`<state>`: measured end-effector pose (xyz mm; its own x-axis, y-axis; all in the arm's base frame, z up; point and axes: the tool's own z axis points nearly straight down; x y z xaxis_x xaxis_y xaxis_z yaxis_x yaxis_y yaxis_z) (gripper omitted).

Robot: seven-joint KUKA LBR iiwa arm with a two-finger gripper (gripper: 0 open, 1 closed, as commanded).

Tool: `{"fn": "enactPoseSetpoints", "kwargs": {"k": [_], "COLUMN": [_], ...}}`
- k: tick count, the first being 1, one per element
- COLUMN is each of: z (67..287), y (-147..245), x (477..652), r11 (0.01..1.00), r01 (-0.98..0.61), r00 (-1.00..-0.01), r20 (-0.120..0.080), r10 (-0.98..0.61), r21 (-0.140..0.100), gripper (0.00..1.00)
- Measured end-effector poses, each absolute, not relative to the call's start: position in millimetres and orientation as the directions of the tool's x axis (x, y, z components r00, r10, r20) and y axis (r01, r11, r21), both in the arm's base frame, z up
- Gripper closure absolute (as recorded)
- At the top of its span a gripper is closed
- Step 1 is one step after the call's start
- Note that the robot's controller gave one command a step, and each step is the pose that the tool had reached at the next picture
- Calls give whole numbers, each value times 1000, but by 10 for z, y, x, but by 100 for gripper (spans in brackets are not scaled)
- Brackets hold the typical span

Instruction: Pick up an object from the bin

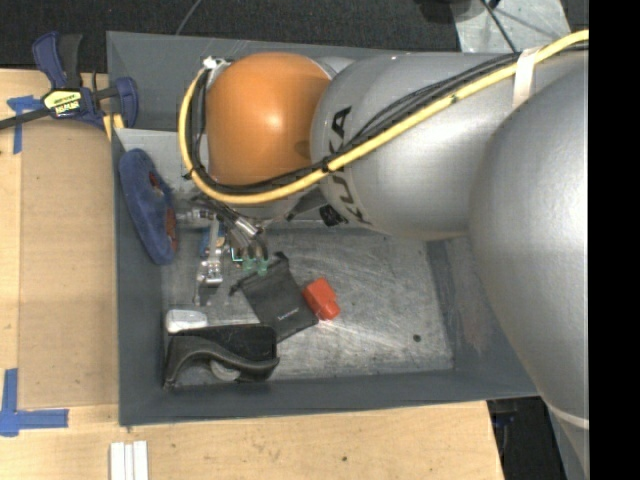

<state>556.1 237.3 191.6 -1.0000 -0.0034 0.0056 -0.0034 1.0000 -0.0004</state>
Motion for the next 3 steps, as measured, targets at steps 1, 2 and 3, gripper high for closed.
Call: {"fn": "enactPoseSetpoints", "kwargs": {"k": [1, 2, 3], "z": [1182, 731, 1135], "y": [2218, 1980, 1276], "x": [5290, 6013, 5775], "r11": [986, 999, 997], "r01": [166, 41, 74], "r00": [-986, -999, -997], "r20": [-28, -10, -4], "r10": [166, 41, 74], "r21": [18, 5, -2], "gripper": [0, 0, 0]}}
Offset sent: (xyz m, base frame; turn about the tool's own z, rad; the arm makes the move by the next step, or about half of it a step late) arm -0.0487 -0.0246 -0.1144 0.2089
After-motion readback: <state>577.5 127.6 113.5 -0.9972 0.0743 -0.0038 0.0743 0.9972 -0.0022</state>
